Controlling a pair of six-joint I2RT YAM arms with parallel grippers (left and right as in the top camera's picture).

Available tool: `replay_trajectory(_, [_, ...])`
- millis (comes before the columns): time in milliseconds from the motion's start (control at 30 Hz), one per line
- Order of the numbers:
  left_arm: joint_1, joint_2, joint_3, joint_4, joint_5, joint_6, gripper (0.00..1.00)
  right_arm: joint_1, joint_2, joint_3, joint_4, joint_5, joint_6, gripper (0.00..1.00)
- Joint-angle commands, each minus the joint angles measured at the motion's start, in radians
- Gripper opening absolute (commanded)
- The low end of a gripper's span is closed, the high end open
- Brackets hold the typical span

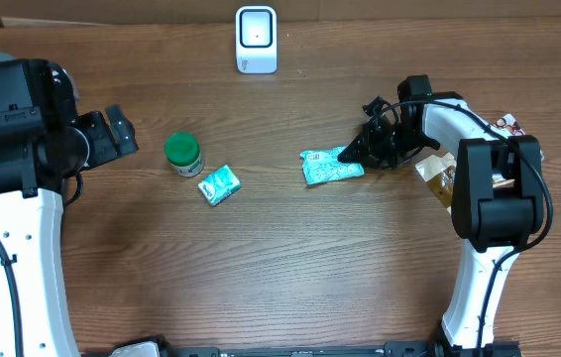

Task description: Scan the item barcode

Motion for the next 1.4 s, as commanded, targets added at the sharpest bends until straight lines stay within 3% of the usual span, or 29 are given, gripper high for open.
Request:
replay_trajectory(0, [0.005,-0.018,0.006,0.001,-0.013,0.023,1.00,0.011,-0.007,0.010,-0.024,-0.032,-0.005,0.04])
replay_trajectory(233, [0.005,-0.018,0.006,0.001,-0.012,0.023,1.00,0.031,-0.202,0.073,-0.087,-0.069,-0.007,0.04])
replay_trajectory(533, [0.005,-0.018,0.006,0.001,-0.013,0.023,1.00,0.046,-0.573,0.161,-0.092,-0.068,0.118,0.04])
replay_trajectory(733, [0.005,-0.018,0.006,0.001,-0.013,0.023,1.00,0.054,-0.706,0.161,-0.090,0.033,0.178,0.04])
replay_trajectory(900, [0.005,-0.018,0.006,0.001,-0.013,0.023,1.00,0.083,-0.708,0.160,-0.103,0.079,0.198,0.04])
replay_trajectory(1100, [0.005,-0.018,0.006,0.001,-0.013,0.023,0.99,0.205,-0.681,0.222,-0.119,0.422,0.333,0.04])
replay_trajectory(1367, [0.005,-0.018,0.006,0.001,-0.013,0.023,0.99,0.363,-0.392,0.638,-0.214,0.840,0.276,0.04])
